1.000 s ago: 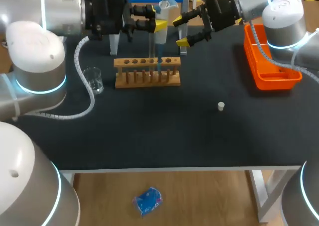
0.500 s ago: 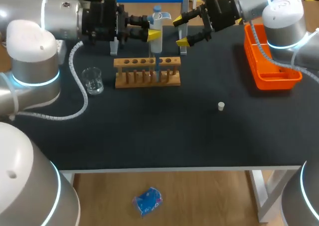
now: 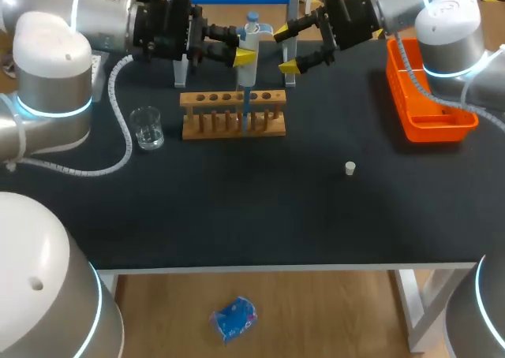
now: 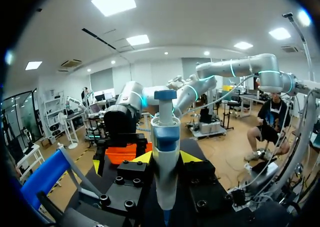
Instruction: Invert the test tube, pick up the pipette, mount the tip to pipette, aspirate from beaker and dispense into the tube, eject the tip, return the pipette, and cap with the stopper.
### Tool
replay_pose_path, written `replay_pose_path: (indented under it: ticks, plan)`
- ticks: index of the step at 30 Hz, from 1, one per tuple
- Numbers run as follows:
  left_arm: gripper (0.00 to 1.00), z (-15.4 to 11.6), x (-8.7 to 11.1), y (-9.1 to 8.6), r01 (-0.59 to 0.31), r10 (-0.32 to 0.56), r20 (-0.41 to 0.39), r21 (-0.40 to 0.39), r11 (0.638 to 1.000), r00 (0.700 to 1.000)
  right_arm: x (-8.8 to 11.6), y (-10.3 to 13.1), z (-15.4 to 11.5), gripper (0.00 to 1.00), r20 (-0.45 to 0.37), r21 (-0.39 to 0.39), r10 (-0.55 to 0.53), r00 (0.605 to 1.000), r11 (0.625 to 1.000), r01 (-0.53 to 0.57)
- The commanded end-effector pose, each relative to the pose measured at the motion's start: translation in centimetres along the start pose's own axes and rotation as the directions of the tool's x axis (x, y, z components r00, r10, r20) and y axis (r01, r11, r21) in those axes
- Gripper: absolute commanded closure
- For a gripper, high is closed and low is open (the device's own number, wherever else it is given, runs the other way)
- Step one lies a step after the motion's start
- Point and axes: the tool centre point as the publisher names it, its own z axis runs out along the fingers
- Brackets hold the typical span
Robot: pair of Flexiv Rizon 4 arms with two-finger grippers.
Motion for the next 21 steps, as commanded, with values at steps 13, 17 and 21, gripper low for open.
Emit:
replay_pose_path:
  ticks: [13, 17, 21]
  plan:
    - [1.00, -0.2, -0.1, 0.0, 0.000, 0.000, -0.006, -0.001, 1.000, 1.000, 6.0, -1.9, -4.6, 0.00, -0.014, -0.073, 0.053, 0.998, 0.996, -0.054]
    - [1.00, -0.2, -0.1, 0.0, 0.000, 0.000, -0.006, -0.001, 1.000, 1.000, 7.9, -1.3, -3.2, 0.00, -0.037, -0.093, 0.006, 0.999, 0.996, -0.009]
    - [1.00, -0.2, -0.1, 0.0, 0.000, 0.000, -0.006, -0.001, 1.000, 1.000, 9.3, -0.3, -2.1, 0.00, -0.067, -0.123, -0.036, 0.997, 0.992, 0.027]
